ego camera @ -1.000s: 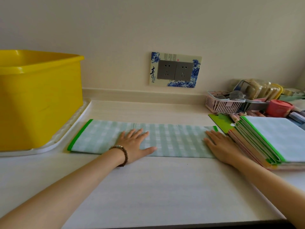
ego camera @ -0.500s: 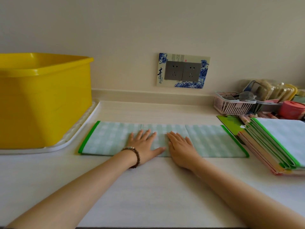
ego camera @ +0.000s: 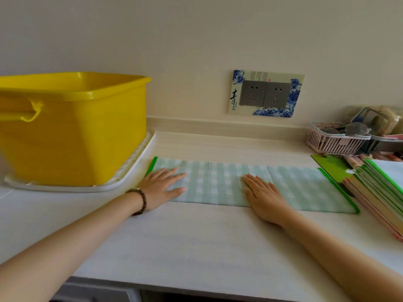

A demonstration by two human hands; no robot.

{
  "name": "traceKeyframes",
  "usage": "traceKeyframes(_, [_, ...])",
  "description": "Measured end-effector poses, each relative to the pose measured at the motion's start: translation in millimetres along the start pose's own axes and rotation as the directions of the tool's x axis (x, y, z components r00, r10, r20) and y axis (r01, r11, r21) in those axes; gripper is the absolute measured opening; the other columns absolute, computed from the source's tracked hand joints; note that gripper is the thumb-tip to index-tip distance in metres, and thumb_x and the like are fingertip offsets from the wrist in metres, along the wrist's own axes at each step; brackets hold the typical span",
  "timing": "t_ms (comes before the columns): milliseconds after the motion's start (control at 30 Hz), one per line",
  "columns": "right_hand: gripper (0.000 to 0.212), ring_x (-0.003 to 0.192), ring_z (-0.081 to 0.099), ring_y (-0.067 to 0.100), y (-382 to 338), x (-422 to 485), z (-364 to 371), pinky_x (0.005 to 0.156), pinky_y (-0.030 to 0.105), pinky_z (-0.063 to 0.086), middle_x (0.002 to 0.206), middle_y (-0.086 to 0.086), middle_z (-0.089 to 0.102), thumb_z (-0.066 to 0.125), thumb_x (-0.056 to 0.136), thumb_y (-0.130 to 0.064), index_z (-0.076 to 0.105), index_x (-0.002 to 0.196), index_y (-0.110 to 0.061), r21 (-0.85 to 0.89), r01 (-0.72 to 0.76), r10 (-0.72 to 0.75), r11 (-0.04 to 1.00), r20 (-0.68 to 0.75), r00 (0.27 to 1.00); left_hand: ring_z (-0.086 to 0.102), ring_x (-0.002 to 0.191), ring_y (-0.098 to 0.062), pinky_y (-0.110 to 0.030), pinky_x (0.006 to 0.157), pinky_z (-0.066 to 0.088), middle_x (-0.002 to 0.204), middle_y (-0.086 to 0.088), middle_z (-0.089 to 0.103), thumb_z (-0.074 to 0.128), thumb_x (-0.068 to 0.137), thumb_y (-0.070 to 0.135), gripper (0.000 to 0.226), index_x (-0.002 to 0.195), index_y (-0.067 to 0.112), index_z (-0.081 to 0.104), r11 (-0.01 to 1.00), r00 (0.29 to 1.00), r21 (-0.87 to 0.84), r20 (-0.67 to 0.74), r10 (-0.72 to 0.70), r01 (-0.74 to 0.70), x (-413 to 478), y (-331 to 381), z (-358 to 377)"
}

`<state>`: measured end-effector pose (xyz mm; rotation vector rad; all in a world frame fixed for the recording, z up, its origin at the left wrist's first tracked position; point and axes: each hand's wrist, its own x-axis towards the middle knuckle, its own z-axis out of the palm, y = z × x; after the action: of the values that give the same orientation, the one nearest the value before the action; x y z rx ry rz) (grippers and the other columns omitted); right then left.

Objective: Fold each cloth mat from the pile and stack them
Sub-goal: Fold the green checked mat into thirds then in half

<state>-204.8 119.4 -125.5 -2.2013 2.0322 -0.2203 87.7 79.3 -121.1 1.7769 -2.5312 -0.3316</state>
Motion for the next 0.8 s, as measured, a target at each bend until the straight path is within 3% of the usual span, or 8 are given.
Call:
traceKeyframes(100, [0.048,0.146,0.008,0.012,-1,-1,-2,0.118,0.032,0.005,0.158,-0.006,0.013,0.025,0.102,-0.034,0.019,0.149,-0.026,0.07,0.021,-0.019,0.997,-0.026,0.999,-0.007,0.145,-0.012,-0.035,0.118,-0.004,0.157,0.013,-0.003,0.014,0.083,0.075,0.067,0.144,0.048,0.005,0.999,1.0,0.031,0.004,-0.007,0.006,-1,2,0])
traceKeyframes(200, [0.045,0.143,0.021,0.011,-16,-13,-6,0.116,0.027,0.013,0.155,-0.005,0.025,0.035,0.101,-0.033,0.031,0.145,-0.027,0.201,0.178,-0.165,0.963,-0.077,0.983,-0.004,0.145,-0.013,-0.036,0.118,-0.001,0.158,0.013,-0.002,0.019,0.092,0.063,0.056,0.145,0.048,0.005,0.998,1.0,0.049,-0.013,-0.027,0.028,-2,2,1])
traceKeyframes(367, [0.043,0.141,0.012,-0.005,-42,-45,-2,0.116,0.024,0.002,0.15,-0.023,0.024,0.026,0.101,-0.04,0.031,0.143,-0.037,0.272,0.363,-0.394,0.891,0.07,0.916,0.005,0.145,-0.02,-0.036,0.118,0.008,0.158,0.009,0.006,0.018,0.088,0.069,0.063,0.146,0.046,0.008,0.991,0.994,0.111,0.072,-0.084,0.075,-17,19,-12])
traceKeyframes(467, [0.043,0.14,0.008,-0.009,-28,-51,-4,0.116,0.023,-0.002,0.147,-0.03,0.021,0.021,0.1,-0.042,0.03,0.142,-0.043,0.226,0.344,-0.367,0.911,0.067,0.928,0.016,0.139,-0.02,-0.036,0.113,0.019,0.153,0.006,0.019,0.017,0.087,0.071,0.063,0.145,0.047,0.013,0.983,0.996,0.175,0.062,-0.066,0.054,-30,31,-17])
traceKeyframes(567, [0.041,0.14,0.006,-0.01,-7,-52,-8,0.117,0.024,-0.003,0.143,-0.035,0.018,0.019,0.099,-0.042,0.029,0.139,-0.048,0.142,0.299,-0.309,0.944,0.054,0.95,0.026,0.13,-0.015,-0.031,0.108,0.024,0.129,0.006,0.034,0.02,0.089,0.068,0.057,0.142,0.049,0.023,0.99,1.0,0.14,0.022,0.001,-0.004,-40,35,-15])
traceKeyframes(633, [0.042,0.141,0.005,-0.007,6,-53,-11,0.118,0.027,-0.002,0.145,-0.033,0.018,0.015,0.098,-0.047,0.03,0.137,-0.051,0.103,0.261,-0.266,0.96,0.041,0.963,0.026,0.129,-0.013,-0.029,0.109,0.022,0.12,0.008,0.032,0.023,0.085,0.072,0.06,0.139,0.048,0.029,0.993,0.998,0.106,0.02,0.056,-0.058,-46,38,-13])
traceKeyframes(733, [0.073,0.143,0.005,-0.001,24,-53,-15,0.116,0.027,-0.001,0.152,-0.024,0.018,-0.008,0.079,-0.074,0.031,0.137,-0.053,0.059,0.208,-0.208,0.976,-0.001,0.978,0.012,0.14,-0.012,-0.029,0.116,0.01,0.148,0.01,0.022,0.021,0.074,0.082,0.071,0.135,0.049,0.037,0.989,0.988,0.024,0.045,0.148,-0.149,-50,49,-10])
traceKeyframes(800, [0.068,0.145,0.004,0.003,35,-50,-17,0.116,0.029,0.0,0.155,-0.019,0.016,-0.005,0.083,-0.068,0.03,0.139,-0.051,0.033,0.147,-0.147,0.989,-0.004,0.989,0.003,0.143,-0.009,-0.03,0.118,0.004,0.156,0.012,0.012,0.029,0.084,0.073,0.055,0.134,0.051,0.038,0.976,0.973,-0.068,0.091,0.211,-0.205,-53,60,-9])
